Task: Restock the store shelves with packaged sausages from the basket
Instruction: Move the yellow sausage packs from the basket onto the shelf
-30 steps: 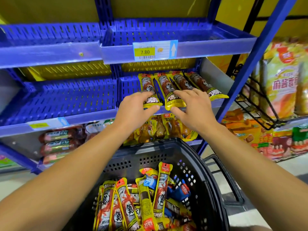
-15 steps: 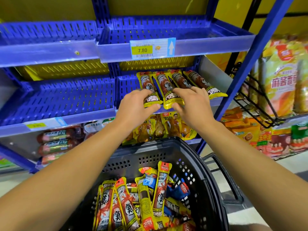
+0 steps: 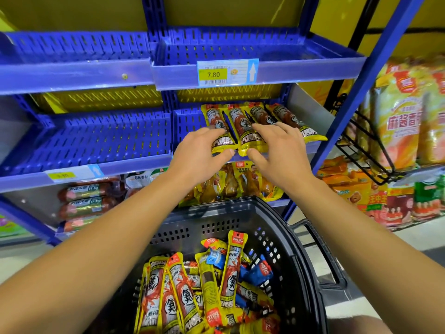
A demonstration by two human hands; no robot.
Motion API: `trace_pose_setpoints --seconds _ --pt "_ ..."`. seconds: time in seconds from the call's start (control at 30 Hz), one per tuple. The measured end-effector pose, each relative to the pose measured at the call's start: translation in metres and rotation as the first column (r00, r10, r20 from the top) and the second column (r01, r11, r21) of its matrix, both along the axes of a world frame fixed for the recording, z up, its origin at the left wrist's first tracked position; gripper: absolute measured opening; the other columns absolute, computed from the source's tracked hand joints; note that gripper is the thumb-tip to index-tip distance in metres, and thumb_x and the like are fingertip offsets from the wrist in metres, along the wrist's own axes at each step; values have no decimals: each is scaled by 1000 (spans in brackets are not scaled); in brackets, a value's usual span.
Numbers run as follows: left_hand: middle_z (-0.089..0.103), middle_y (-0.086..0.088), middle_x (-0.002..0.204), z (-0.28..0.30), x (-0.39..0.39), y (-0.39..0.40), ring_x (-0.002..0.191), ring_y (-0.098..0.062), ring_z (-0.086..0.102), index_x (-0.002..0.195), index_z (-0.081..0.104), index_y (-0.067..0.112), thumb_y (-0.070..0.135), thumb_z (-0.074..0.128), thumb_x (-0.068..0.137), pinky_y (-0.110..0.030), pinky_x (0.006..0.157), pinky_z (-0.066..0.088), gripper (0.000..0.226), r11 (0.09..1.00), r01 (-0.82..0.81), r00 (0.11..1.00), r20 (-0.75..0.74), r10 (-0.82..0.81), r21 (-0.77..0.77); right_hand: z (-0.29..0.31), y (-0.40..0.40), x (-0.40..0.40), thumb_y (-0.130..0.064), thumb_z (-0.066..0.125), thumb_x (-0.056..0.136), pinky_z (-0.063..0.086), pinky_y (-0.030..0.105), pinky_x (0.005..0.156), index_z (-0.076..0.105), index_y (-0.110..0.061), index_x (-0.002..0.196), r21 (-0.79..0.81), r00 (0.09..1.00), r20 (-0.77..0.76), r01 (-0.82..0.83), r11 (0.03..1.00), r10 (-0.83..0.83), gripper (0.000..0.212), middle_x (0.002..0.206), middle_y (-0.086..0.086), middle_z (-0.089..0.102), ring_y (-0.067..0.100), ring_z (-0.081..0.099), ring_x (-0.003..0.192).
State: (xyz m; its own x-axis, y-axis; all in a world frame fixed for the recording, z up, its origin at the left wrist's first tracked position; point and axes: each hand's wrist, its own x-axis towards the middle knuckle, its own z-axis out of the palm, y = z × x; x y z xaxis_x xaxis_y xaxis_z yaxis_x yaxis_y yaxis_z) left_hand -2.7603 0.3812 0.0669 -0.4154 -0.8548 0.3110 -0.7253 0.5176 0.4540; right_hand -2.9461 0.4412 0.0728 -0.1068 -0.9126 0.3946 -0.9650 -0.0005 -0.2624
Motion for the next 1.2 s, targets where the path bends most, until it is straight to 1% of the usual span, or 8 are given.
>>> trace_pose_setpoints --seconds 0.27,0.5,0.7,0.87,0.93,1.03,1.13,1.2 --pt "39 -1 154 -34 48 70 146 -22 26 144 46 25 54 52 86 -33 117 14 66 999 43 999 -31 -43 -6 -32 74 48 -42 61 90 22 54 115 49 -21 143 37 978 44 -207 978 205 58 145 -2 51 26 34 141" --pt "29 0 159 -107 94 119 149 -20 16 148 39 24 51 57 91 -36 120 11 66 986 40 994 98 -57 164 -116 106 68 -45 60 91 22 47 117 44 -21 146 288 973 127 -221 932 192 62 147 -1 48 25 33 142" --pt "17 4 163 -158 115 132 151 -15 7 153 26 29 56 52 91 -32 121 2 72 951 44 961 246 -124 306 -207 107 61 -43 63 91 34 38 112 35 -15 151 580 966 255 -118 806 -43 71 150 7 45 26 39 138" --pt "36 -13 155 -181 119 127 145 -33 30 148 40 16 50 54 90 -44 117 24 68 942 67 936 305 -173 328 -263 94 54 -42 67 88 40 40 107 33 -10 150 706 913 300 -18 708 -276 77 148 14 46 32 46 134" --pt "43 -20 149 -190 119 124 140 -40 37 144 45 8 46 54 91 -46 114 29 67 937 82 941 282 -185 340 -282 84 52 -43 69 87 40 41 104 35 -11 147 724 868 325 27 689 -375 77 145 13 50 33 48 131" --pt "36 -17 154 -205 114 122 144 -33 30 149 37 9 42 60 92 -42 120 22 69 916 66 955 242 -173 395 -306 67 52 -39 72 86 39 39 103 37 -12 144 742 744 422 45 669 -518 73 140 10 54 31 51 128" --pt "34 -13 156 -214 110 120 145 -29 29 151 33 13 45 59 91 -37 120 21 73 907 58 958 231 -167 416 -327 54 55 -33 73 86 44 41 102 49 -12 132 738 616 506 53 673 -604 56 126 8 63 28 58 117" --pt "38 -15 153 -216 110 120 142 -30 34 149 36 12 44 62 90 -37 117 23 72 911 64 964 212 -162 407 -336 51 56 -30 72 87 47 38 96 56 -9 124 743 582 511 70 665 -632 46 117 7 66 26 61 110"
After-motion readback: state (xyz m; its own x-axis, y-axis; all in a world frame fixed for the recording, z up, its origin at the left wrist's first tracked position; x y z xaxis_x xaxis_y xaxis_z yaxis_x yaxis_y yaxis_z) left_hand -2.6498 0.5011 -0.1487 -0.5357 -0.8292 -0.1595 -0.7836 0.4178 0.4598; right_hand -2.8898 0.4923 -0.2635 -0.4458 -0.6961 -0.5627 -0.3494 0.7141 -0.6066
